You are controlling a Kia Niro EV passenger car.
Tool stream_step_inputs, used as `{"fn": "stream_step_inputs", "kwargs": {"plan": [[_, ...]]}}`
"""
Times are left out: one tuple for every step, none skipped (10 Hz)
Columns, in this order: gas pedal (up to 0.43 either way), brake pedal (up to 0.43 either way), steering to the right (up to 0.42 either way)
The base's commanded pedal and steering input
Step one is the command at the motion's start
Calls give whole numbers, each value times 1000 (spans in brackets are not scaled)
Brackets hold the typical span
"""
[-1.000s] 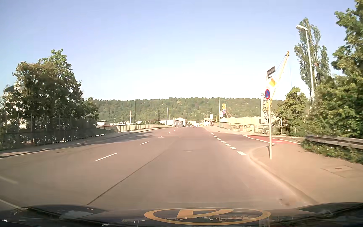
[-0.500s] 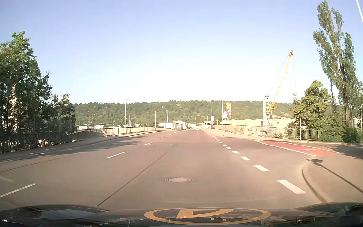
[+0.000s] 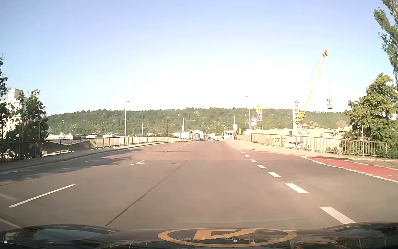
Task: Follow the waypoints while adhering to traffic rules and regulations
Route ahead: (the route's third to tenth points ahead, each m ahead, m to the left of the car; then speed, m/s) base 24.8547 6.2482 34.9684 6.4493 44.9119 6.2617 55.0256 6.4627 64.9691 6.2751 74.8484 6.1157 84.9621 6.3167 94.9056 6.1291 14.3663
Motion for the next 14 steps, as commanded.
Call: {"fn": "stream_step_inputs", "kwargs": {"plan": [[169, 0, -3], [169, 0, -3], [169, 0, -3], [177, 0, -3], [177, 0, -3], [177, 0, -3], [177, 0, 0], [177, 0, 3], [177, 0, 4], [177, 0, 4], [177, 0, 3], [177, 0, 3], [197, 0, 3], [197, 0, 3]]}}
